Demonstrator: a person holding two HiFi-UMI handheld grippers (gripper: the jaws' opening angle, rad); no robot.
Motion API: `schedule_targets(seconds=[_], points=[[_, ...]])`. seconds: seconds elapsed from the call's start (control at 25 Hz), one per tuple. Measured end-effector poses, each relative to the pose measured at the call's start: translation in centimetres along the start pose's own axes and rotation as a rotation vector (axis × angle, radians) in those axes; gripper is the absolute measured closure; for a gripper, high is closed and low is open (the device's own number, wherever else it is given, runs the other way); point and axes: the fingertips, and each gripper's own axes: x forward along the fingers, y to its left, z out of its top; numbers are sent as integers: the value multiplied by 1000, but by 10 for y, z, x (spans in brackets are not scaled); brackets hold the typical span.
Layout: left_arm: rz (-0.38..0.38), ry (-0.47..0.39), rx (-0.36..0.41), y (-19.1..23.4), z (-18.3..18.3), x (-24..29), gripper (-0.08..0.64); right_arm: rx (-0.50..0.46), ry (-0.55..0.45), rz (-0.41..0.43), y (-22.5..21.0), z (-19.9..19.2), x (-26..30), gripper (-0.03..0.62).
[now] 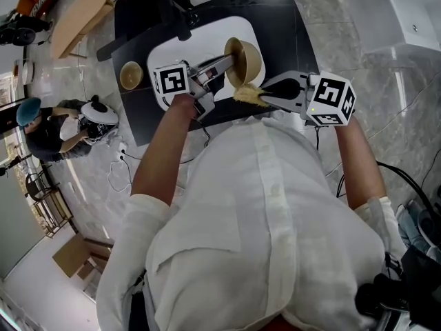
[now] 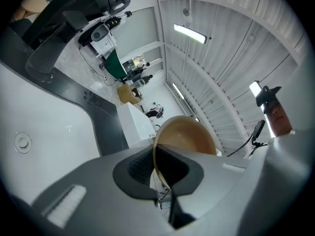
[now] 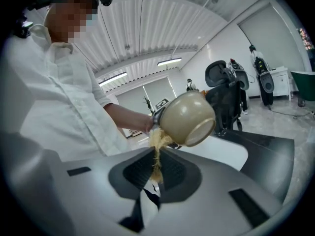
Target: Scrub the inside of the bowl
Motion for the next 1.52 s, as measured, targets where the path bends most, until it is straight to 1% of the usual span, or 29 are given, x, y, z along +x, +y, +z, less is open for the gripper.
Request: schedule_targets(seconds=[0.2,0.36,0.56,0.64,0.84,0.92,1.0,1.16,1.24,1.4,1.52], points=[[64,64,64,12,-5,0,548,-10,-31,-24,-3,9,-21,566],[97,112,82,17,-12,2,548,-2,-72,-76,-15,14,-39,566],[117,160,97,20,-21,10,548,12,-113,-158,-31,17,-58,566],[123,174,98,20,-23,13,548,27,-137,-210,-39,17,-64,566],[147,215,121,26,-26,15,548,79,-235,-403,-70,17,-85,566],[161,220,123,27,-28,22,548,103,-253,-471,-79,10,-101,566],[186,223,125,30,-28,31,548,131,-250,-515,-85,-1,-113,566],[253,233,130,35,-26,62,548,170,-214,-566,-91,-28,-142,566],[315,234,139,45,-23,70,548,185,-197,-579,-92,-40,-149,566],[444,236,135,77,-15,80,548,214,-163,-603,-98,-65,-154,566],[517,256,137,98,-14,89,546,236,-150,-610,-99,-77,-156,566]])
